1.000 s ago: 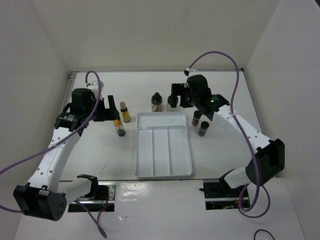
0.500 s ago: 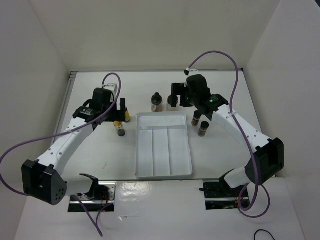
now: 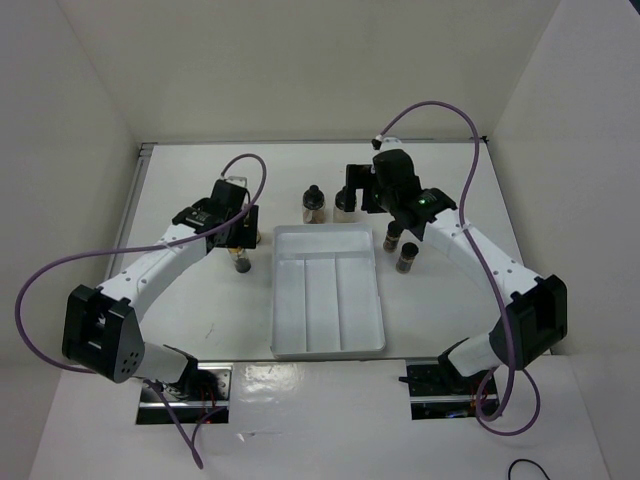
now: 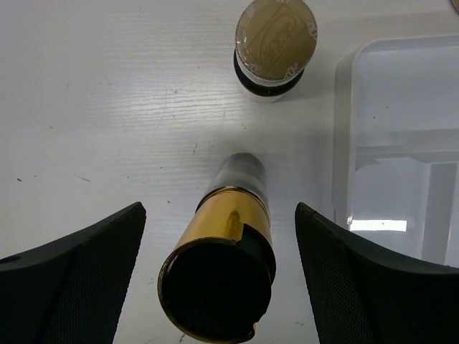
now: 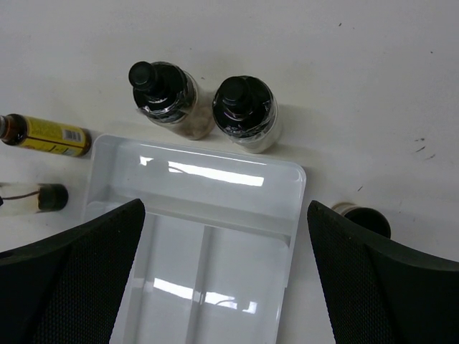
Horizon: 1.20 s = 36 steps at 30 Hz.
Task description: Organize the condiment bottles
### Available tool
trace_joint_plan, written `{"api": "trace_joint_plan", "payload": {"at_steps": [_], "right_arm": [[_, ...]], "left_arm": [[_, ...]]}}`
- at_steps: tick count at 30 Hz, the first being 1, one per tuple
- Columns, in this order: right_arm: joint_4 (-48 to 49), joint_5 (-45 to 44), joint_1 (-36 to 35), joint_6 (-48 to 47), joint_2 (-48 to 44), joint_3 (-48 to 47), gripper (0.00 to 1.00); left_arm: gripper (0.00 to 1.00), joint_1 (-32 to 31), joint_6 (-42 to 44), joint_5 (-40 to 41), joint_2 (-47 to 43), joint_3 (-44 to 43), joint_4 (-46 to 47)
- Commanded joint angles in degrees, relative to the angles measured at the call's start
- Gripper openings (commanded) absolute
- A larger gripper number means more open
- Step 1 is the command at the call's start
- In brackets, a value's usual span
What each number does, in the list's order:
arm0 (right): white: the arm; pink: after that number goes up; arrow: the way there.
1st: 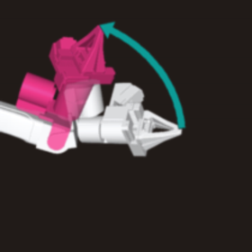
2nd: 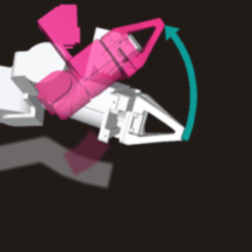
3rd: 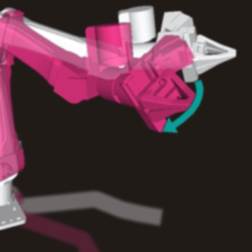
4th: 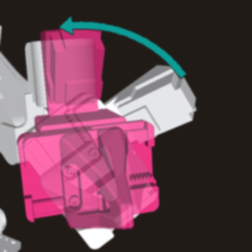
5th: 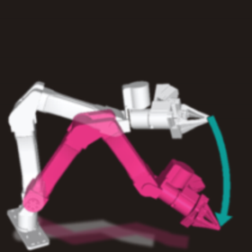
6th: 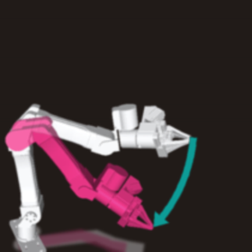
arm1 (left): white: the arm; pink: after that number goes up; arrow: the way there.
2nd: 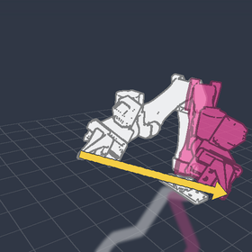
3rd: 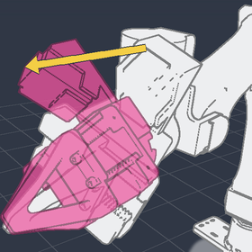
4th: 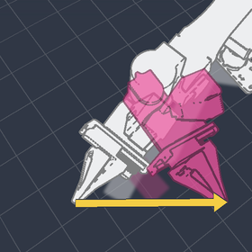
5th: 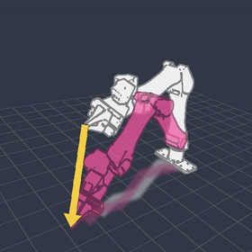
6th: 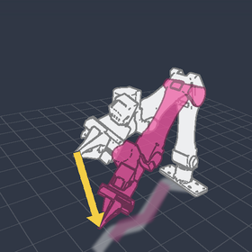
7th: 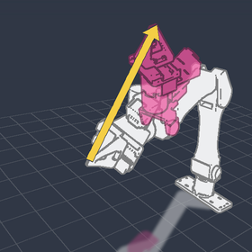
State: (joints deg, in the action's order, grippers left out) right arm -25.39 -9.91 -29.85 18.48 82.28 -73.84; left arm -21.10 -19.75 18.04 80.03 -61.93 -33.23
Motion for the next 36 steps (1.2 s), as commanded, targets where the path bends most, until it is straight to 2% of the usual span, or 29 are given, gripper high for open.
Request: {"api": "trace_joint_plan", "payload": {"at_steps": [1, 7, 10, 13, 16, 17, 20, 25, 30, 36], "right_arm": [[1.0, -1.2, 0.1, 1.0, 0.9, -1.2, 0.98], [1.0, -0.6, 0.1, 1.6, 2.1, -2.3, 0.98], [1.0, -0.6, 0.1, 1.6, 2.7, -2.3, 0.98], [1.0, -0.6, 0.1, 2.1, 2.7, -2.3, 0.98], [0.4, -0.6, 0.1, 2.6, 2.7, -2.3, 0.98], [0.4, -0.6, 0.1, 2.6, 2.7, -2.3, 0.98], [0.4, -0.6, 0.1, 2.6, 2.7, -2.3, 0.98], [-0.1, -1.2, 0.1, 3.1, 1.5, -1.1, 0.98], [-0.6, -3.0, 0.1, 3.1, -0.3, -1.1, 0.98], [-2.5, -7.6, 0.1, 3.7, -0.3, -1.1, 0.98]], "left_arm": [[0.91, -0.1, -0.8, 1.7, -1.2, -1.9, 1.2], [0.77, -0.1, -0.8, 1.7, -1.2, -1.3, 1.2], [0.65, -0.1, -0.8, 0.4, -1.2, -1.3, 1.2], [0.62, -0.1, -0.8, -0.1, -1.2, -1.3, 1.2], [0.52, -0.1, -0.8, -1.3, -1.2, -1.3, 1.2], [0.41, -0.1, -0.8, -1.9, -1.2, -1.3, 1.2], [0.24, -0.1, -0.8, -3.3, -1.7, -1.3, 1.2], [0.06, -0.1, -1.3, -4.8, -2.9, -1.9, 0.1], [0.0, -0.1, -1.3, -10.1, -6.0, -7.8, -2.1], [0.0, -1.3, 2.2, -11.7, -4.5, -17.2, -6.3]]}}
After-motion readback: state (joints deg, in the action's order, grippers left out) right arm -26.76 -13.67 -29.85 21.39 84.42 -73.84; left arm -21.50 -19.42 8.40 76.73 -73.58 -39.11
